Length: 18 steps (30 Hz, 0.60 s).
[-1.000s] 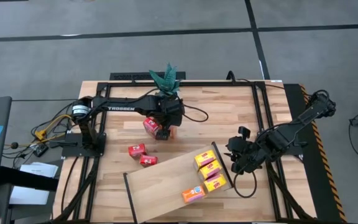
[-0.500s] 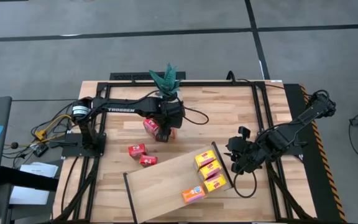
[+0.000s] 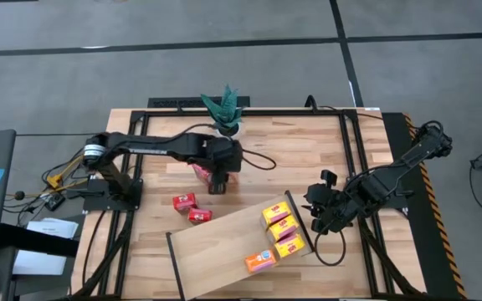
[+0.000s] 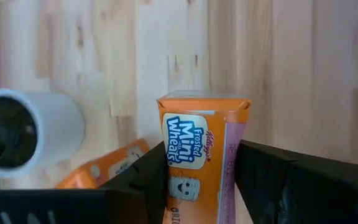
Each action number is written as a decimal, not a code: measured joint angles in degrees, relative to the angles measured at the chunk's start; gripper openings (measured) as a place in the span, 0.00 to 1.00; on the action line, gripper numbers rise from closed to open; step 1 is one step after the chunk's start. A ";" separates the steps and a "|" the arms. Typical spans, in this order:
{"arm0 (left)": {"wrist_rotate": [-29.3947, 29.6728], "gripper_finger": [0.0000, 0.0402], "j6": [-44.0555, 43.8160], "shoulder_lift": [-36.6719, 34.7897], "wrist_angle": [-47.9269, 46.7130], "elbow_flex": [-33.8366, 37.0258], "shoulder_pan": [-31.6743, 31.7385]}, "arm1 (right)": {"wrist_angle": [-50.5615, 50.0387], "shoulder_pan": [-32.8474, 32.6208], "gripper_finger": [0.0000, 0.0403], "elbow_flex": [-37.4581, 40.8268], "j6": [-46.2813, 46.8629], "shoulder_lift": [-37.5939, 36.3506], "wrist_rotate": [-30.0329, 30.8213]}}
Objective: Stack cereal on shelf
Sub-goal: Put the bottom orange cereal box on the shelf aligned with the orange cereal box
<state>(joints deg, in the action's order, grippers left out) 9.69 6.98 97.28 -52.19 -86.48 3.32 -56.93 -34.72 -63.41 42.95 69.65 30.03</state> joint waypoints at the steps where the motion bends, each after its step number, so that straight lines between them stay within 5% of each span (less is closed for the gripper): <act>1: 0.01 0.36 -2.27 -1.21 -0.11 0.00 -0.31 | 0.00 0.00 0.41 0.01 0.03 0.00 -0.01; 18: -0.41 0.36 -38.91 -24.43 6.22 -0.04 -14.38 | 0.02 0.00 0.40 -0.01 0.03 0.00 0.01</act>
<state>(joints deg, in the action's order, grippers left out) 9.29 -31.93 72.85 -45.97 -86.52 -11.06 -56.90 -34.72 -63.42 42.98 69.65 30.04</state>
